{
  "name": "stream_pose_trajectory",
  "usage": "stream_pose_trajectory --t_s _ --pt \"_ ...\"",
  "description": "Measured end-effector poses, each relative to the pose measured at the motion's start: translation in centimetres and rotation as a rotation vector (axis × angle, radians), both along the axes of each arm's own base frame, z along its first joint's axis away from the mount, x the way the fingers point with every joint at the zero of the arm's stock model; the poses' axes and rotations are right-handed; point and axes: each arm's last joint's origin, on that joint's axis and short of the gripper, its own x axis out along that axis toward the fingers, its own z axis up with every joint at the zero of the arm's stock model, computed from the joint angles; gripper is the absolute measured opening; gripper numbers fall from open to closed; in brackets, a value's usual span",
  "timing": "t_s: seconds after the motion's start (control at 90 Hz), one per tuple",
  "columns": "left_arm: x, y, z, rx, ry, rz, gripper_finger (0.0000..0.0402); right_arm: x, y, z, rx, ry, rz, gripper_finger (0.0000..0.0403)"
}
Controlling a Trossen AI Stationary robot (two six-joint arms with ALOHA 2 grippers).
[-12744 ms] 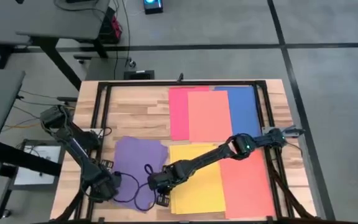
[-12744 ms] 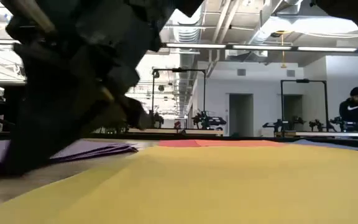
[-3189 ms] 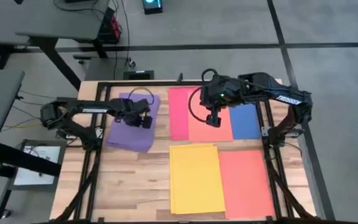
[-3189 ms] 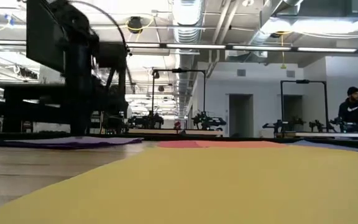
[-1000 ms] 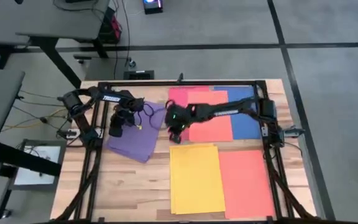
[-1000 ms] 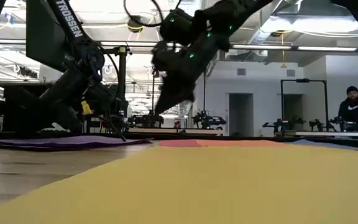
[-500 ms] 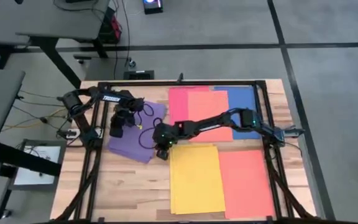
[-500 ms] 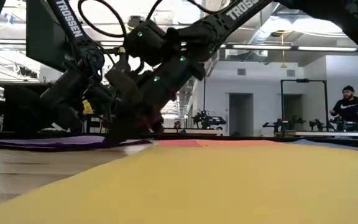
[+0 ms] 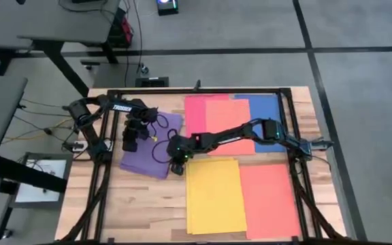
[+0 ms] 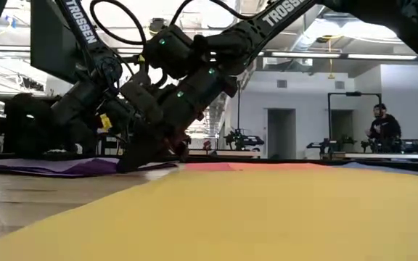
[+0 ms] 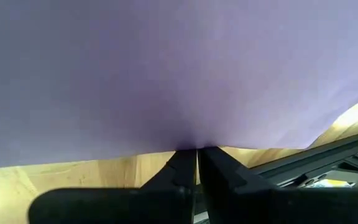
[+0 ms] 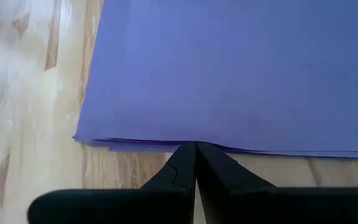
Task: Organize paper
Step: Move the purple papers to the top left of the table
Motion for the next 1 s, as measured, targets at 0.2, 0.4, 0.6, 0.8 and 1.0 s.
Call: stream_pose_trajectory --t_s 0.2,0.4,0.6,0.8,1.0 --pt "0.0 0.1 0.0 0.035 0.029 0.033 0.0000 -0.5 -0.3 1.3 0.000 0.024 -0.003 0.0000" --pt "0.5 0.5 0.7 0.058 0.027 0.042 0.0000 -1.1 -0.5 3.0 -0.005 0.038 -0.001 0.0000" --pt "1.0 0.9 3.1 0.123 -0.039 0.062 0.0000 -1.6 -0.4 4.5 -0.006 0.052 0.002 0.0000" --pt "1.0 1.1 7.3 0.266 -0.136 0.100 0.0000 -2.7 -2.0 6.6 -0.005 0.074 -0.030 0.0000" --pt "0.5 0.5 12.5 0.406 -0.275 0.206 0.0000 -5.3 -7.4 12.4 -0.020 0.021 -0.135 0.0000"
